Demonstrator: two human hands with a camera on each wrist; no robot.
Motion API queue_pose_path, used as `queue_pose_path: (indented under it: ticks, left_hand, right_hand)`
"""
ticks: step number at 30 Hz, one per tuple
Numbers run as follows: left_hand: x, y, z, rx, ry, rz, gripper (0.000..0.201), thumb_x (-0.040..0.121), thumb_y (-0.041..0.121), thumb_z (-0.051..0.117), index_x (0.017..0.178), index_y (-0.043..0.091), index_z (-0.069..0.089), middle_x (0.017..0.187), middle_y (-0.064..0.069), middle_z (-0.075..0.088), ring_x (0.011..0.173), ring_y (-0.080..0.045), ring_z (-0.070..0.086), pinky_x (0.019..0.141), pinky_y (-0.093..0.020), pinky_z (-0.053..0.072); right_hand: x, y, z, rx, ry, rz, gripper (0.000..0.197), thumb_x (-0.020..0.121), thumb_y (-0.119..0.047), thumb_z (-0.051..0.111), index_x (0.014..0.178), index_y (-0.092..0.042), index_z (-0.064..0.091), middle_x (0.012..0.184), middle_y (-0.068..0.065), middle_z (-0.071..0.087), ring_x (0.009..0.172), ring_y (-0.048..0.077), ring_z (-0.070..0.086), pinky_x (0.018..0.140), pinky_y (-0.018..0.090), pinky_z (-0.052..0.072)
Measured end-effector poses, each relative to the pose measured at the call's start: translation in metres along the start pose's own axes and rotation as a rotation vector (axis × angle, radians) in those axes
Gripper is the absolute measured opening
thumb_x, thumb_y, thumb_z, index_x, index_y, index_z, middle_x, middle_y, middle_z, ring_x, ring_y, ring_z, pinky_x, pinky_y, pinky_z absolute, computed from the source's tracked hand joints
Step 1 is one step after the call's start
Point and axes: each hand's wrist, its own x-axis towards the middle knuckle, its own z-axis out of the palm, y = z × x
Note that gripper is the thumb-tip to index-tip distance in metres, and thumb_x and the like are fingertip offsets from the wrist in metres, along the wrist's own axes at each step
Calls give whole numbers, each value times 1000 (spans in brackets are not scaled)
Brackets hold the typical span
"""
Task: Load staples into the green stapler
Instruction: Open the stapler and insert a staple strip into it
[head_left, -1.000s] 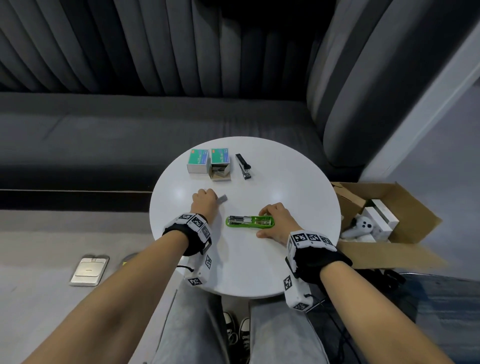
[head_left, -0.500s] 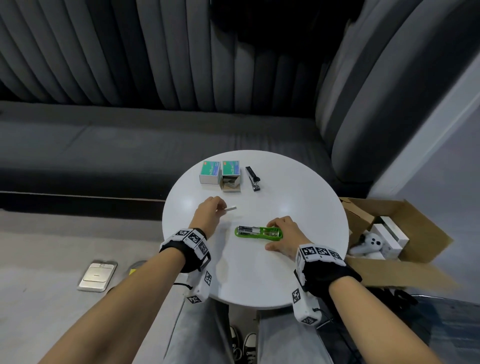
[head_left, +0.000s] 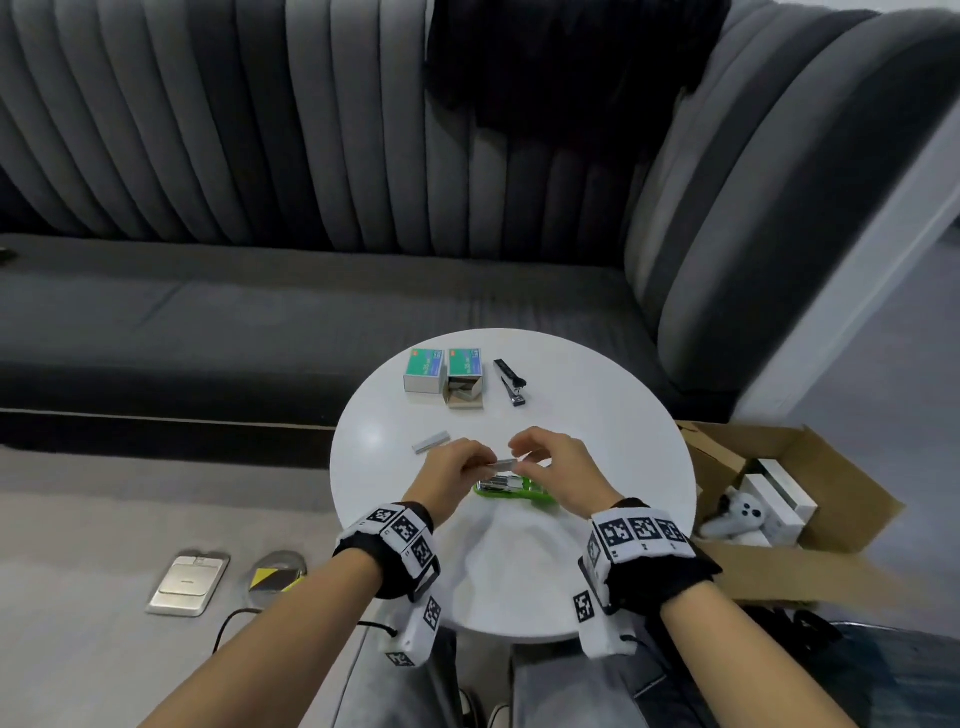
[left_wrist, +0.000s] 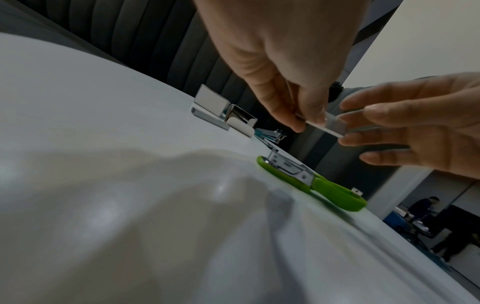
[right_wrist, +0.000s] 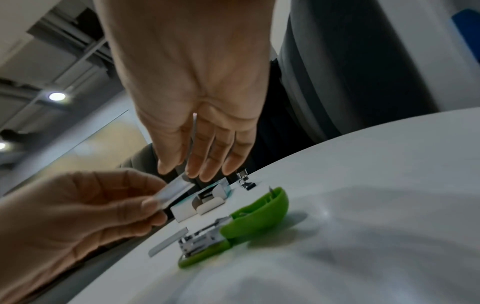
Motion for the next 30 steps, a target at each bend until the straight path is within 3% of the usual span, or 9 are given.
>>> queue_pose_path:
  ticks: [3, 5, 7, 10, 15, 20, 22, 26, 30]
  left_hand:
    - [-3, 0, 2, -53, -24, -13, 14, 81, 6, 64, 94, 0, 68, 92, -17, 70, 76, -14, 53, 70, 4, 35]
    - [-4, -1, 3, -119, -26, -47, 14, 80, 6, 65, 93, 1, 68, 92, -16, 70, 77, -15, 57, 70, -1, 41]
    - [-4, -1, 4, -172, -10, -85, 13, 79, 5, 66, 91, 2, 68, 88, -13, 70, 75, -14, 60, 72, -10, 46]
    - [-3, -1, 4, -241, 31, -124, 12, 78, 1, 66, 89, -1, 69, 74, 0, 64, 61, 5, 60, 63, -4, 46]
    - [3, 0, 8, -304, 13, -129, 11, 78, 3, 66, 88, 2, 70, 76, -2, 65, 59, 13, 58, 65, -2, 45]
    - [5, -1, 15, -259, 57, -163, 18, 80, 7, 66, 98, 4, 67, 95, -11, 68, 77, -9, 61, 71, -7, 47]
    - [6, -8, 17, -132, 54, -214, 27, 80, 12, 67, 105, 4, 64, 109, -14, 64, 91, -20, 59, 81, -20, 47]
    - [4, -19, 20, 235, -191, -216, 47, 83, 23, 64, 127, 14, 50, 133, -11, 49, 121, -29, 43, 102, -36, 36]
    - [8, -15, 22, 386, -268, -184, 52, 85, 29, 60, 133, 22, 41, 138, -7, 44, 125, -30, 37, 103, -41, 35]
  right_hand:
    - [1, 4, 4, -29, -17, 12, 21, 81, -5, 64, 102, -3, 64, 98, 9, 67, 84, 15, 56, 68, 9, 42]
    - [1, 7, 5, -13, -6, 43, 15, 81, -6, 65, 96, -3, 67, 86, 5, 66, 77, 12, 56, 63, 4, 39]
    - [0, 10, 4, 50, 8, 86, 8, 79, -4, 66, 86, -8, 69, 72, -2, 62, 67, 8, 55, 59, 4, 41]
    - [-3, 15, 0, 138, 26, 141, 16, 79, -2, 65, 73, -16, 64, 66, -3, 60, 63, 9, 56, 63, 13, 46]
    - [-4, 15, -1, 68, -42, 159, 15, 78, -9, 68, 93, -7, 69, 82, 10, 65, 75, 17, 58, 62, 16, 44]
    - [0, 19, -2, 28, -49, 216, 17, 79, -11, 69, 95, -6, 70, 90, 17, 66, 76, 16, 55, 53, 8, 38]
    - [-1, 24, -5, 66, 3, 254, 8, 79, -9, 69, 85, -10, 65, 85, 13, 61, 72, 15, 53, 49, 5, 38]
    - [-5, 36, -10, 158, 34, 321, 28, 77, -6, 70, 94, -14, 49, 86, 12, 59, 73, 19, 54, 57, 18, 41]
    - [-9, 40, -14, 293, 47, 329, 43, 79, -1, 66, 109, -20, 42, 82, 13, 55, 66, 15, 59, 54, 13, 45]
